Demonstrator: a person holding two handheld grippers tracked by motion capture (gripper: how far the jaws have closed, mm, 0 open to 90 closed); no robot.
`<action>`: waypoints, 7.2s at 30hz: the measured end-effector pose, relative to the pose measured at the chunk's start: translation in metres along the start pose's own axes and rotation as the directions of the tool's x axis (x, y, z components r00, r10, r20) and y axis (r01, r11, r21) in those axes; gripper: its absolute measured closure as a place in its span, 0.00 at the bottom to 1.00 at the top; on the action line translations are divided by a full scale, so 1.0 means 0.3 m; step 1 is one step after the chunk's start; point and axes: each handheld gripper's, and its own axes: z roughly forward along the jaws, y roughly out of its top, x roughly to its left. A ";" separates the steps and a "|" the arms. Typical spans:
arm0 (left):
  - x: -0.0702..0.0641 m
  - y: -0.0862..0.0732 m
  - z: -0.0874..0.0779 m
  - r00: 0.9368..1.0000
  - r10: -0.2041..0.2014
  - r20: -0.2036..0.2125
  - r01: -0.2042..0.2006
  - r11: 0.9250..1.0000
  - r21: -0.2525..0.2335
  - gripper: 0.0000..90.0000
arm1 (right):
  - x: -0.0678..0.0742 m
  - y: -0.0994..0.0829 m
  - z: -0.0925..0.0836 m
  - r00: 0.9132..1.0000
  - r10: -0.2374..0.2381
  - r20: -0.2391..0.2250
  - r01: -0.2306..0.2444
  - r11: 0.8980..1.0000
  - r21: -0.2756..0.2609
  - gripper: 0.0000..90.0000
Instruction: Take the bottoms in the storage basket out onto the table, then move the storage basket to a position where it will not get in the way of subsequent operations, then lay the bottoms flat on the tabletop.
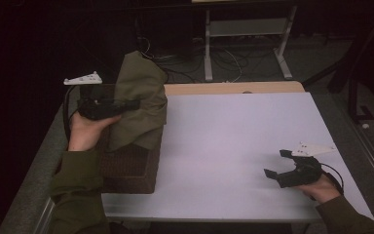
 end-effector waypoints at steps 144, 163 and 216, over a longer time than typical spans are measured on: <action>-0.211 -0.296 0.980 0.982 -0.091 0.168 0.023 0.929 0.369 0.41 | 0.003 -0.001 -0.003 1.000 -0.010 -0.020 0.010 1.000 -0.019 0.07; -0.222 -0.262 0.923 0.995 -0.002 0.102 -0.027 0.958 0.286 0.15 | -0.001 -0.002 -0.007 1.000 -0.008 -0.021 0.008 1.000 -0.024 0.07; -0.314 -0.337 0.698 0.993 0.049 0.107 -0.073 0.971 0.227 0.00 | 0.000 -0.001 0.001 1.000 -0.015 -0.025 0.015 1.000 -0.020 0.07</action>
